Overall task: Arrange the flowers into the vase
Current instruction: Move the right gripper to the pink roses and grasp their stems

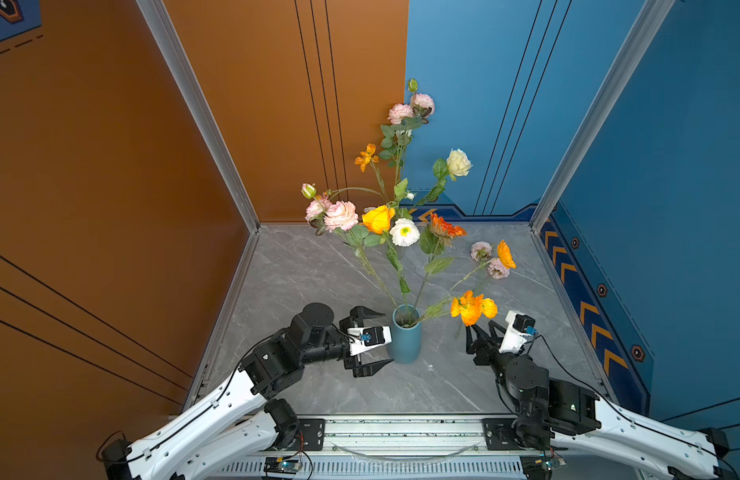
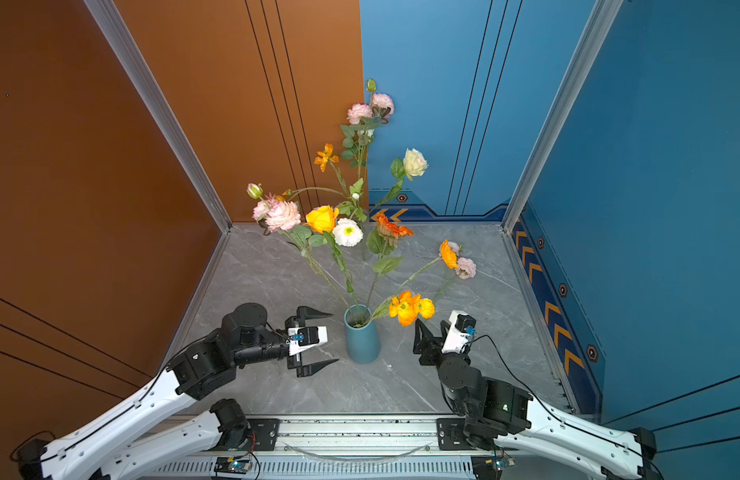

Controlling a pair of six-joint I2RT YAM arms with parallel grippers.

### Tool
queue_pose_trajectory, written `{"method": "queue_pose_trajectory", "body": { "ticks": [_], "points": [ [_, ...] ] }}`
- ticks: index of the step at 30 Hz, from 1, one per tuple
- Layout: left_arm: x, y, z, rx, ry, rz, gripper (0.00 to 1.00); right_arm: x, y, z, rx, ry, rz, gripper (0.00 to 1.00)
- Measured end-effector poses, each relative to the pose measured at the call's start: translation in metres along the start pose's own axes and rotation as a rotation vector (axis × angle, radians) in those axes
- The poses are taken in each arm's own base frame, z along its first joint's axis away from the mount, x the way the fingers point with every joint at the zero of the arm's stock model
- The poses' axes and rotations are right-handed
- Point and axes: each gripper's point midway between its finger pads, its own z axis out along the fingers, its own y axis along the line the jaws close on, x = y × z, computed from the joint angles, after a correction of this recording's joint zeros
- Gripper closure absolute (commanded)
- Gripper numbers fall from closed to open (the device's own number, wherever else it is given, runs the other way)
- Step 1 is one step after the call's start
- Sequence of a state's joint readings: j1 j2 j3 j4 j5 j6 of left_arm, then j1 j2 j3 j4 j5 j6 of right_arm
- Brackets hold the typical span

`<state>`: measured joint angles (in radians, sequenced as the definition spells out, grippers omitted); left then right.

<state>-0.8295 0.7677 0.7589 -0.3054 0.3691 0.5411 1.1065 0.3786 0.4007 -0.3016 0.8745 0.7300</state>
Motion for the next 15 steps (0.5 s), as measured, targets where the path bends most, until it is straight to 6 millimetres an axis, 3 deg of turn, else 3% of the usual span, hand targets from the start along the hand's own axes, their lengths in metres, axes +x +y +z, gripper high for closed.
{"method": "queue_pose_trajectory", "body": {
  "ticks": [3, 8, 11, 15],
  "points": [
    [-0.001, -0.010, 0.006, 0.040, 0.001, 0.006, 0.02, 0.006, -0.044, 0.016, 0.174, 0.045, 0.037, 0.35],
    [-0.004, -0.026, 0.012, 0.101, -0.004, 0.022, 0.02, 0.041, -0.101, 0.048, 0.386, 0.257, 0.138, 0.40],
    [-0.005, -0.027, 0.012, 0.101, -0.008, 0.025, 0.02, 0.061, -0.115, 0.061, 0.423, 0.373, 0.168, 0.46],
    [-0.006, -0.027, 0.011, 0.099, -0.011, 0.026, 0.02, 0.054, -0.113, 0.088, 0.403, 0.432, 0.200, 0.50]
  ]
}}
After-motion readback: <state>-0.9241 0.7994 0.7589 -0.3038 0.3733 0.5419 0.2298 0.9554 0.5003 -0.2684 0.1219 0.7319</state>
